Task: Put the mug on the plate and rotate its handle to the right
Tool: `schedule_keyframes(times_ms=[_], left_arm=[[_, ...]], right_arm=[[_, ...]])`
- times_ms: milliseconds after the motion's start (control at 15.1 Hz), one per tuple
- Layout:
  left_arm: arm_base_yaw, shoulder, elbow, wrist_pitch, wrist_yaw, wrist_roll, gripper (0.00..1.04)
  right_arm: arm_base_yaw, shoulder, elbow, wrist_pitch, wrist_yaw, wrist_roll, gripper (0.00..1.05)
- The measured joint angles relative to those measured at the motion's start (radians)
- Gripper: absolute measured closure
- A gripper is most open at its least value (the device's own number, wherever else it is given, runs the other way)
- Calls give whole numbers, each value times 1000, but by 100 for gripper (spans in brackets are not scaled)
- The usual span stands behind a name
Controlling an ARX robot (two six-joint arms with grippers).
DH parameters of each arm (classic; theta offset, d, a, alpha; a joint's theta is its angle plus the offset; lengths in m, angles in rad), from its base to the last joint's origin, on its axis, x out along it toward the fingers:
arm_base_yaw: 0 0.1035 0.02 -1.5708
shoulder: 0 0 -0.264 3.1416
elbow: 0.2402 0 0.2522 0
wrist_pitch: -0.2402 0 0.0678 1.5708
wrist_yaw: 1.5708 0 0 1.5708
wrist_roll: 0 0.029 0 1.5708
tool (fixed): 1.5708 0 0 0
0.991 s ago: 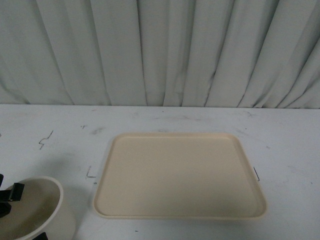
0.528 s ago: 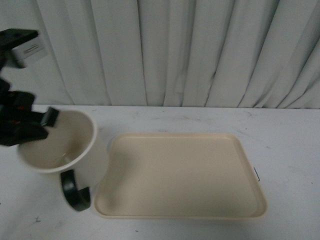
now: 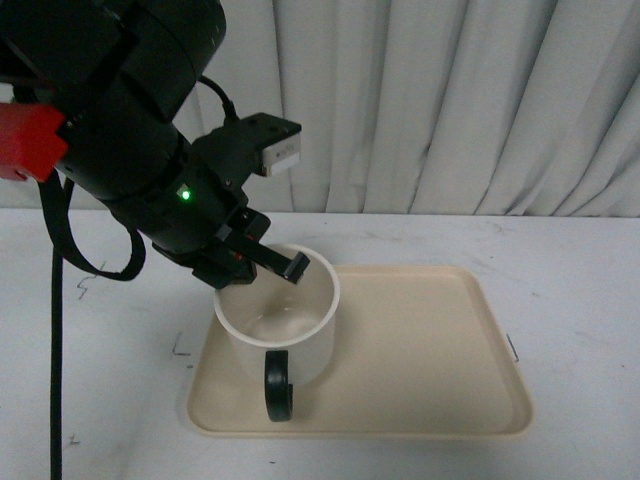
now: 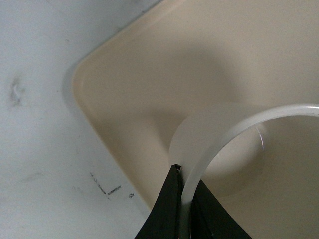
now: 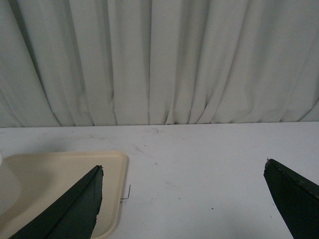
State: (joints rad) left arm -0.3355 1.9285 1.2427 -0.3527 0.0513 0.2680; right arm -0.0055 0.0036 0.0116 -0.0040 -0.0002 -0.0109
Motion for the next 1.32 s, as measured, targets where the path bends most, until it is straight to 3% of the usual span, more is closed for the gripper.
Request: schedule_keyframes(times_ms=[198, 660, 858, 1057, 1321], left_arm=[[-39, 128, 152, -21, 2, -24, 102], [-70, 181, 191, -56, -5, -42, 102], [-73, 181, 193, -67, -3, -51, 91], [-74, 112, 156, -48, 27, -53, 58], [-65, -166, 36, 143, 42, -13, 15]], right_arm=[[0, 0, 0, 0, 0, 0, 6], [0, 0, 0, 0, 0, 0, 6], [0, 0, 0, 0, 0, 0, 6], [0, 0, 0, 0, 0, 0, 6], [0, 0, 0, 0, 0, 0, 6]])
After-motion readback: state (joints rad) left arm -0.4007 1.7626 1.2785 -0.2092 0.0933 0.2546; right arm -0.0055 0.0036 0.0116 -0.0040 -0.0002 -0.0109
